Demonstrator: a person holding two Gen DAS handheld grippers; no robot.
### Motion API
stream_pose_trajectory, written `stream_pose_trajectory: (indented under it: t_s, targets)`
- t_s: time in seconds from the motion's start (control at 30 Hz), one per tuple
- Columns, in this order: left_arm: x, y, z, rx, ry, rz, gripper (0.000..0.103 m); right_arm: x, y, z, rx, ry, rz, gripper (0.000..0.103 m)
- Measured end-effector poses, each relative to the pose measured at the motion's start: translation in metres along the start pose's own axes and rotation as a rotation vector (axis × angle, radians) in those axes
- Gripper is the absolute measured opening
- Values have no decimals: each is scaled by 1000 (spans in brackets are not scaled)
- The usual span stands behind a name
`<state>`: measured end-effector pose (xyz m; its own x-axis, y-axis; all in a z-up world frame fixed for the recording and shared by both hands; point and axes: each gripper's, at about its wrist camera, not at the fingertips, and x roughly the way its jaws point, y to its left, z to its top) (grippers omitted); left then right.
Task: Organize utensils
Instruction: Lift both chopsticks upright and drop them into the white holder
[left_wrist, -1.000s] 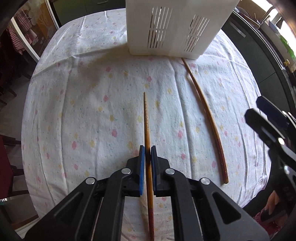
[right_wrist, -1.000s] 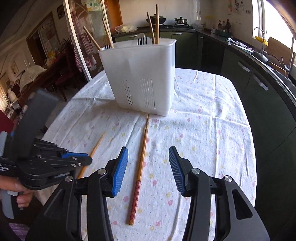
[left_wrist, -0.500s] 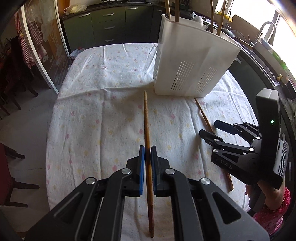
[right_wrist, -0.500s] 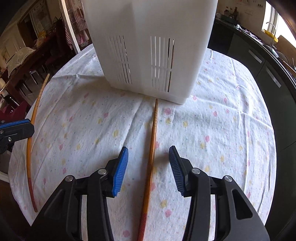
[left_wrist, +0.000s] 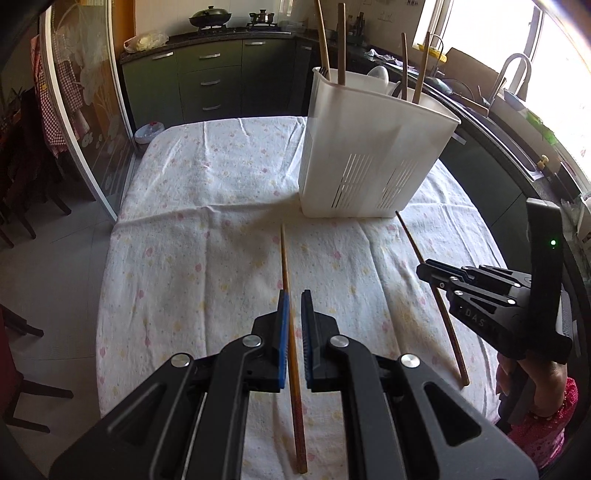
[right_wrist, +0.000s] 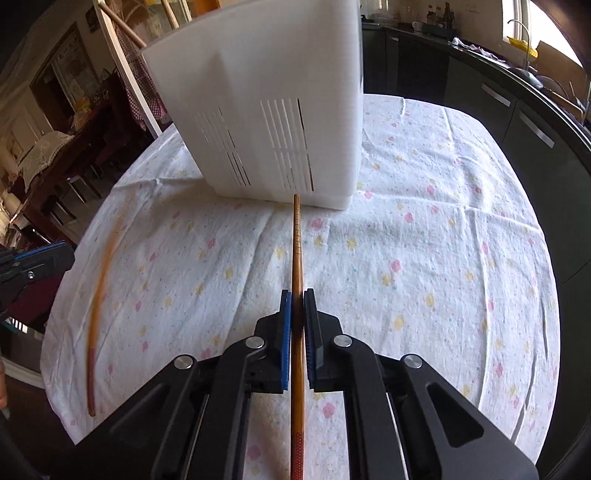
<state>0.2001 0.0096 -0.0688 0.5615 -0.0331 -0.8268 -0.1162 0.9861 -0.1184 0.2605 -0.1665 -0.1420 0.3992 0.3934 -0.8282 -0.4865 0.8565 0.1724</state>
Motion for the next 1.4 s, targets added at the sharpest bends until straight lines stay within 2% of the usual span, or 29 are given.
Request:
stream_pose_trajectory:
  t_s: [0.23,0.4,0.57,0.8,0.9,0.97,1.0,1.03,1.2,1.4]
  targets:
    - [2,5,-4,-12,5,-30,7,-66,-14,-14,100,-172,97,7]
    - [36,9,1,21,159,13,7,-105,-19,-30,151,-263,160,7]
    - [61,9,8,52,235,94,11,-132,-24,-43,178,-312,182,7]
    - [80,7,10,10,292,105,23,-150,-32,-55,195,-334,218,7]
    - [87,7,7,-9,306,102,23,-153,-34,-58,202,-340,229,7]
    - [87,7,6,-5,289,111,19,-155,-36,-60,208,-346,234,7]
    - [87,7,6,-7,278,114,10,-156,-37,-61,210,-346,236,7]
    - [87,8,6,-12,274,107,7,-157,-38,-62,212,-348,238,7]
    - [83,10,5,-41,264,77,6,-160,-39,-66,218,-356,241,7]
    - [46,1,13,-8,141,39,6,-164,-40,-66,221,-363,239,7]
